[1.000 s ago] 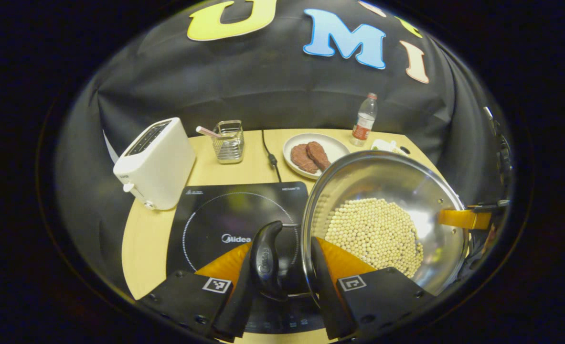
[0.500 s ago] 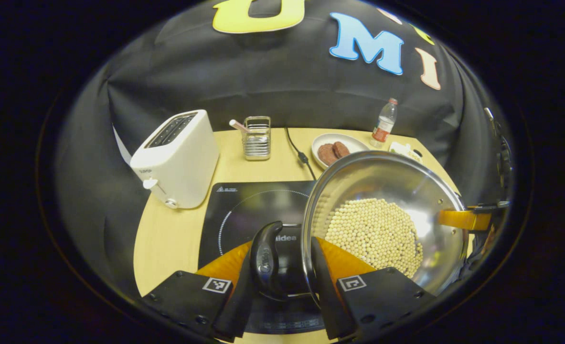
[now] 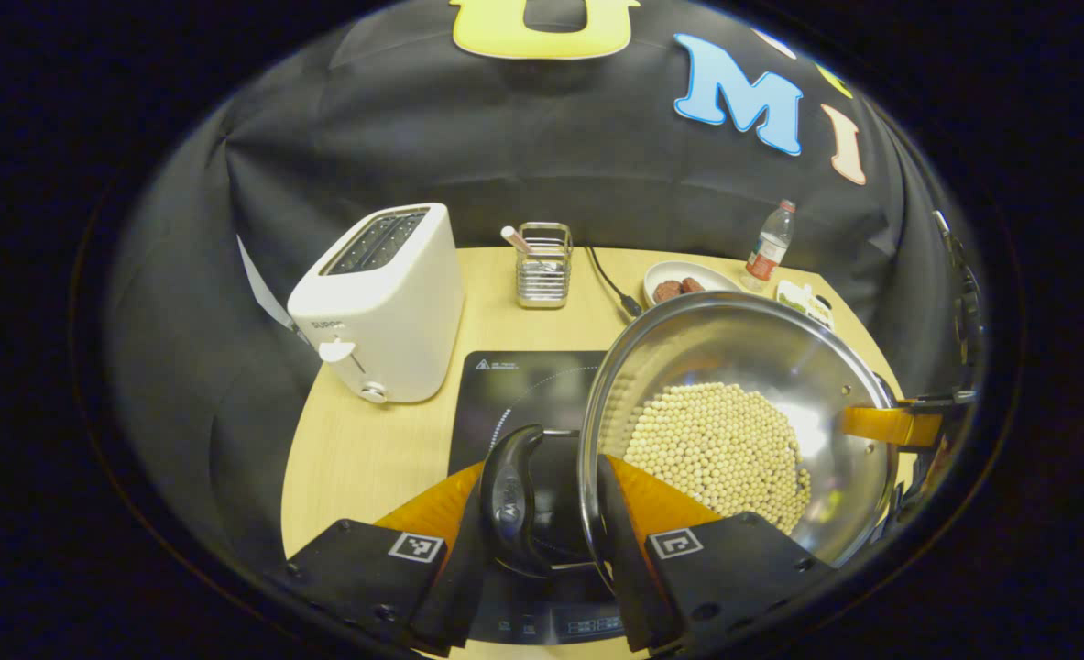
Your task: First push the handle of the pot to place it horizontally, then grasp the pot with both hands and set it on the induction cooktop.
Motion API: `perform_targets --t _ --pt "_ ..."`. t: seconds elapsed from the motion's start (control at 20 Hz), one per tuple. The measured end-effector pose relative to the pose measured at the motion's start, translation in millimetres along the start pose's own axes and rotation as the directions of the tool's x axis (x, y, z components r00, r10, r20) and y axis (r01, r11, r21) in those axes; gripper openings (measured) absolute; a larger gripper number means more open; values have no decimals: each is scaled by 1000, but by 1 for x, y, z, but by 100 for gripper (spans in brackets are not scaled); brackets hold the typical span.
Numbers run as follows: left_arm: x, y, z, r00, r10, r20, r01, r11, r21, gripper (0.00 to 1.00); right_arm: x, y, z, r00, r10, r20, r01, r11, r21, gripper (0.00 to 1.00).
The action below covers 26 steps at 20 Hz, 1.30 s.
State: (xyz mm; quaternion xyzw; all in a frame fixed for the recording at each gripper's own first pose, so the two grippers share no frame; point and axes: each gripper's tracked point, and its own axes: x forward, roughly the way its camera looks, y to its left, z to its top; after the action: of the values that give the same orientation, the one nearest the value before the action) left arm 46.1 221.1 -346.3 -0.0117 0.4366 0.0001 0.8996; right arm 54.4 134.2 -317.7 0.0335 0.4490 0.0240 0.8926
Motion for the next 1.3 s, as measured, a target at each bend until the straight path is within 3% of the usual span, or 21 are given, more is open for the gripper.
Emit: perform_targets --t 0.7,0.75,1.3 --pt "24 61 5 1000 -8 -17 8 1000 6 67 25 52 -5 1000 -2 -13 2 1000 20 53" --pt "26 63 5 1000 -9 -19 9 1000 10 64 27 55 -7 1000 -3 -18 3 1000 20 53" --pt "47 81 2 1000 -17 -21 18 999 28 67 46 70 -17 999 -2 -37 4 999 52 53"
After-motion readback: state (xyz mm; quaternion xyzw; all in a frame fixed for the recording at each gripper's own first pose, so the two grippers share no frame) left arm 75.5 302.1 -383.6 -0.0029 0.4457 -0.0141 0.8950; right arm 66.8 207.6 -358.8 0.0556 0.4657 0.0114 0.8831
